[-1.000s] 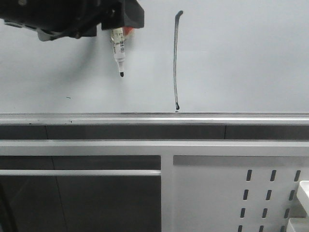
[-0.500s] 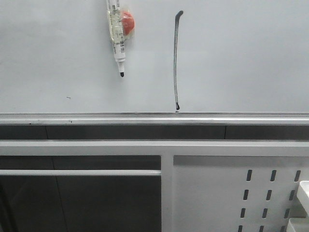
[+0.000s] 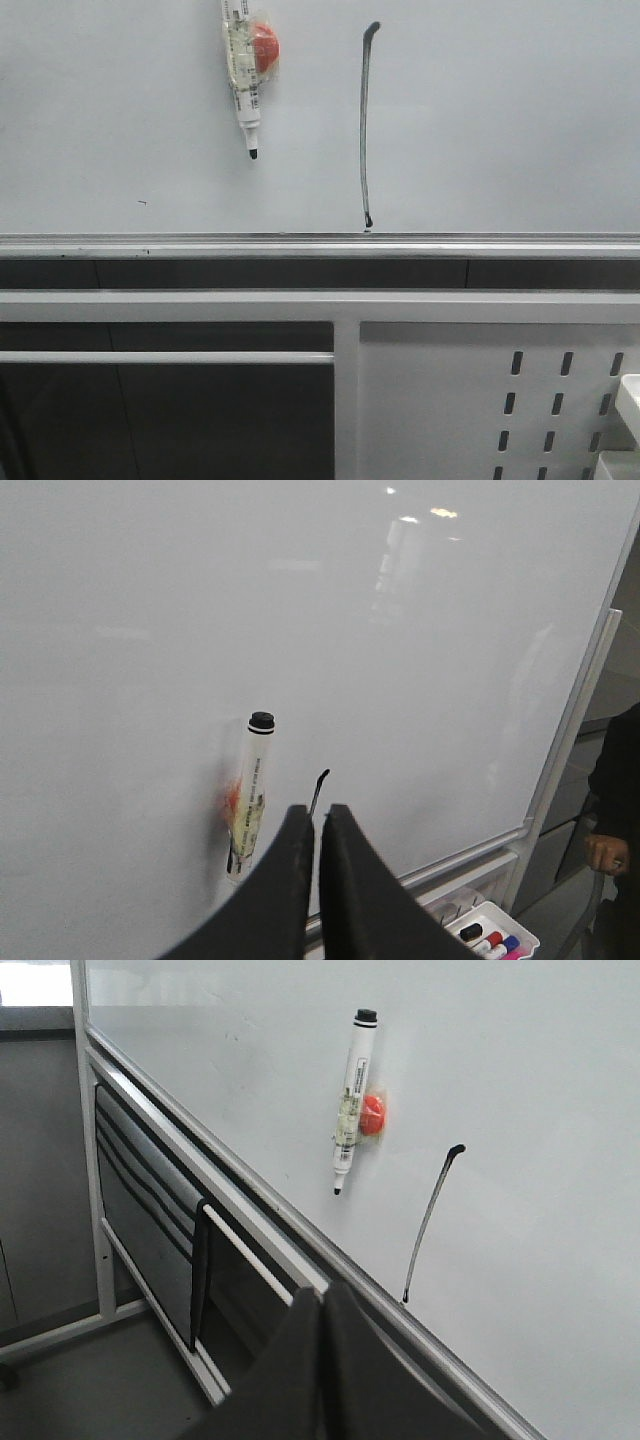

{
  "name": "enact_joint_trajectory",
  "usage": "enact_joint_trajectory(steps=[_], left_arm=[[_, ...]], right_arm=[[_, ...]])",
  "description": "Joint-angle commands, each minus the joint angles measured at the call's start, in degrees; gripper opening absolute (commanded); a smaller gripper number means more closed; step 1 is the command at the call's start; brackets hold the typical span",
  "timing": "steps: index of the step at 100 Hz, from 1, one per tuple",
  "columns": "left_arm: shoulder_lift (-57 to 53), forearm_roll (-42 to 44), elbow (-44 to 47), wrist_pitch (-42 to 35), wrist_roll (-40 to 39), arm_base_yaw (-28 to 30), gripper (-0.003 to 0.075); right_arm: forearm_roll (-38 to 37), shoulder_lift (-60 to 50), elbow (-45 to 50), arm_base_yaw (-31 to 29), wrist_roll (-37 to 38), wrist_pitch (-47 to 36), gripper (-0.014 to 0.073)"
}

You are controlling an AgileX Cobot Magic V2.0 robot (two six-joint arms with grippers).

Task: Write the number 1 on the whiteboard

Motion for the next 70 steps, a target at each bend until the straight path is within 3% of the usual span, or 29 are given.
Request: enact_joint_trajectory(steps=[1, 44, 59, 70], left_arm=[[0.1, 0.3, -1.3, -1.8, 0.3, -0.1, -0.002], [0.1, 0.4, 0.4, -2.5, 0.3, -0.1, -0.002], [0.1, 17.4, 7.9, -7.3, -0.9, 1.2, -0.002], [-0.3, 26.4, 14.7, -14.6, -11.8, 3.8, -0.002]], right_arm=[[0.9, 0.2, -1.4, -0.4, -0.3, -3.4, -0.005], [0.9, 0.2, -1.4, -0.4, -0.3, -3.4, -0.005], [0.9, 0.2, -1.4, -0.4, -0.3, -3.4, -0.005], [0.9, 0.2, -1.4, -0.4, -0.3, -3.4, -0.005]])
